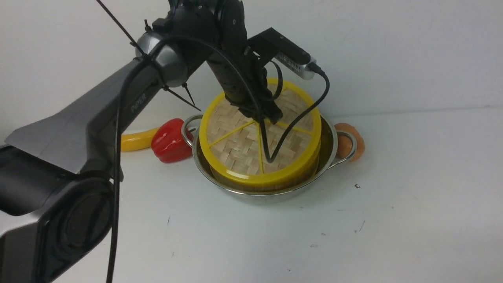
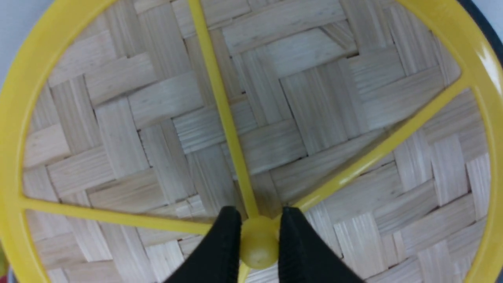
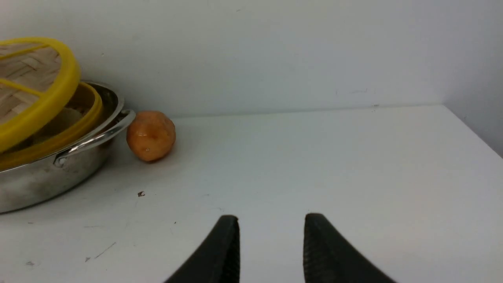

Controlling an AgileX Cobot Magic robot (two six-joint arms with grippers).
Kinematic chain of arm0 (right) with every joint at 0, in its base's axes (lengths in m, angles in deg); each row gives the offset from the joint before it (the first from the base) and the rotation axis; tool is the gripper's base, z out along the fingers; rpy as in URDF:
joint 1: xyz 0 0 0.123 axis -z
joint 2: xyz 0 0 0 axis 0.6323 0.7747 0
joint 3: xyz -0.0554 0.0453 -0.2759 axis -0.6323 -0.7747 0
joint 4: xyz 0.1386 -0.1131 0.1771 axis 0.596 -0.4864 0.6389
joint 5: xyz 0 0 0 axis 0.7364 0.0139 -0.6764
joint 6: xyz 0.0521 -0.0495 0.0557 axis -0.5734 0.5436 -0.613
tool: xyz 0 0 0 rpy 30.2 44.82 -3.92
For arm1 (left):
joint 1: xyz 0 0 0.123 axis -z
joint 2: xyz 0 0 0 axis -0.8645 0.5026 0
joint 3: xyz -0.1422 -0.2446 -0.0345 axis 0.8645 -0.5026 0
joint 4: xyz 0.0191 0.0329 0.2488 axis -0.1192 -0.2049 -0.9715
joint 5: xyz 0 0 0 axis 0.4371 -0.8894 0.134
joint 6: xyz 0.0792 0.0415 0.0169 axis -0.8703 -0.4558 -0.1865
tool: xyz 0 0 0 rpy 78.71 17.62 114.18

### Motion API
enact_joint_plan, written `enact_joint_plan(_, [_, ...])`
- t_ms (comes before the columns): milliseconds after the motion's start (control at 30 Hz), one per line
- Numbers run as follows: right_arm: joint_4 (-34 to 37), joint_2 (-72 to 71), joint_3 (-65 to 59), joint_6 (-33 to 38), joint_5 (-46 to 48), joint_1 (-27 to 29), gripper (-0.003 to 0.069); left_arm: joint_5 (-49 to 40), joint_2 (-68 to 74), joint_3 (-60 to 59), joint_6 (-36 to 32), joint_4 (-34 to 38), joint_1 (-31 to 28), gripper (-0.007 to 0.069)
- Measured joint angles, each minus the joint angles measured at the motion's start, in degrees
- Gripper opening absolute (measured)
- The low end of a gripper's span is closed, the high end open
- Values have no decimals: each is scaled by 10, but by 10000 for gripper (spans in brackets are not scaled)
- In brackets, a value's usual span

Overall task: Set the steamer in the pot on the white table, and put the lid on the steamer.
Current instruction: 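Place the yellow bamboo steamer lid onto the steamer in the pot with the left gripper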

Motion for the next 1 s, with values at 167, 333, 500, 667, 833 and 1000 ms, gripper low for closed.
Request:
enact_joint_plan(167, [0,0,0,-1,0,0,247,12,2,0,-4,0,0,112])
enact_joint_plan(333, [0,0,0,-1,0,0,247,19,10,0,-18,0,0,112])
enact_joint_plan(500, [0,0,0,-1,0,0,247,31,20,0,-28,0,0,112])
enact_joint_plan(667, [0,0,0,-1,0,0,248,57,25,0,-34,1,0,112])
enact_joint_plan(833, [-1,0,0,-1,0,0,248,74,25,0,-38,3,0,112])
enact_joint_plan(1000, [-1,0,0,-1,0,0,248,74,30,0,-38,3,0,112])
